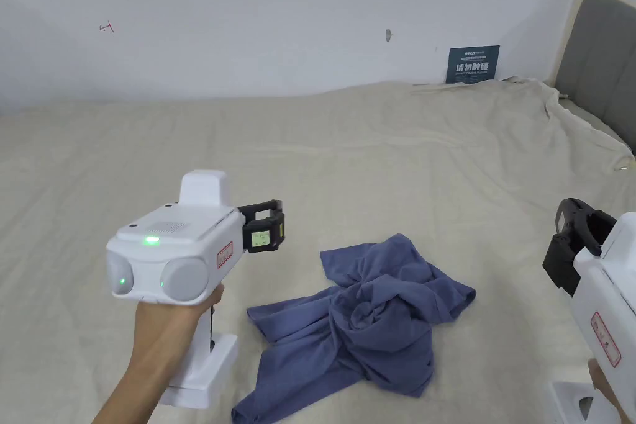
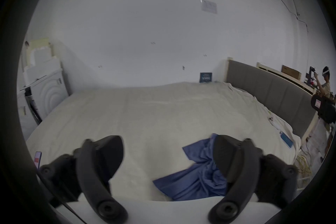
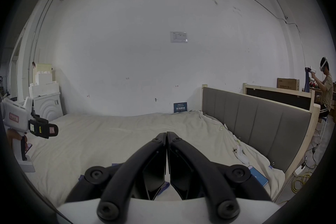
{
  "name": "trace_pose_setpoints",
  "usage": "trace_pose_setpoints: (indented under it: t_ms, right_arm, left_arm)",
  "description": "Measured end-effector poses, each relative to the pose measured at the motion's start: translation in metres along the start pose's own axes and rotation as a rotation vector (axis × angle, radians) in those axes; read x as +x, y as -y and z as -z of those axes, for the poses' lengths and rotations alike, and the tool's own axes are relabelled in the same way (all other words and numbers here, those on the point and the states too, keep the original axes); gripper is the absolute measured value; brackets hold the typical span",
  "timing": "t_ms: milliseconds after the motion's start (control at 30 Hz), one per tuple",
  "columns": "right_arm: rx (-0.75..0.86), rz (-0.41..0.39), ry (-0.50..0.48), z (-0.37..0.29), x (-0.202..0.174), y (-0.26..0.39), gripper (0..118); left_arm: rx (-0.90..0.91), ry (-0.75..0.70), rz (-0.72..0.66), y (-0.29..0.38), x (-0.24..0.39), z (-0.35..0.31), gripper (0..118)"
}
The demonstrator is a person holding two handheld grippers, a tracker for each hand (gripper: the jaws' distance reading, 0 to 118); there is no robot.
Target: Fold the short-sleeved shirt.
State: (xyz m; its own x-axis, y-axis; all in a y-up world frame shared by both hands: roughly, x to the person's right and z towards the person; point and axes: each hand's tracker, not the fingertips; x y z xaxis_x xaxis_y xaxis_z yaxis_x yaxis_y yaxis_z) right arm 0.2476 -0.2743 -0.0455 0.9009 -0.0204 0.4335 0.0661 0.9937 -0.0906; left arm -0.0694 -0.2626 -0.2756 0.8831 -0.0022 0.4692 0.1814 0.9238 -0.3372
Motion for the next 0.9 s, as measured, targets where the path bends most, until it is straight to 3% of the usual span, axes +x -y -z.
trace_pose_setpoints:
  t_ms: [100, 167, 300, 367, 733, 900]
  right_arm:
    - [0.006, -0.008, -0.013, 0.000, -0.006, 0.000, 1]
    - [0.008, -0.013, -0.020, 0.000, -0.008, 0.000, 1]
    - [0.007, -0.010, -0.029, -0.001, -0.012, 0.000, 1]
    - [0.005, -0.011, -0.033, -0.001, -0.015, 0.001, 1]
    - [0.001, -0.007, -0.042, -0.004, -0.014, 0.002, 1]
    - [-0.008, -0.005, -0.044, -0.005, -0.013, 0.005, 1]
  left_arm:
    - [0.057, -0.026, -0.042, 0.019, -0.013, -0.011, 59]
    - [0.089, -0.048, -0.076, 0.030, -0.022, -0.014, 52]
    - [0.126, -0.064, -0.105, 0.048, -0.032, -0.023, 13]
    - [0.152, -0.061, -0.112, 0.055, -0.035, -0.030, 1]
    - [0.162, -0.063, -0.088, 0.057, -0.033, -0.037, 0]
    - [-0.053, -0.049, -0.154, 0.061, -0.033, -0.019, 0]
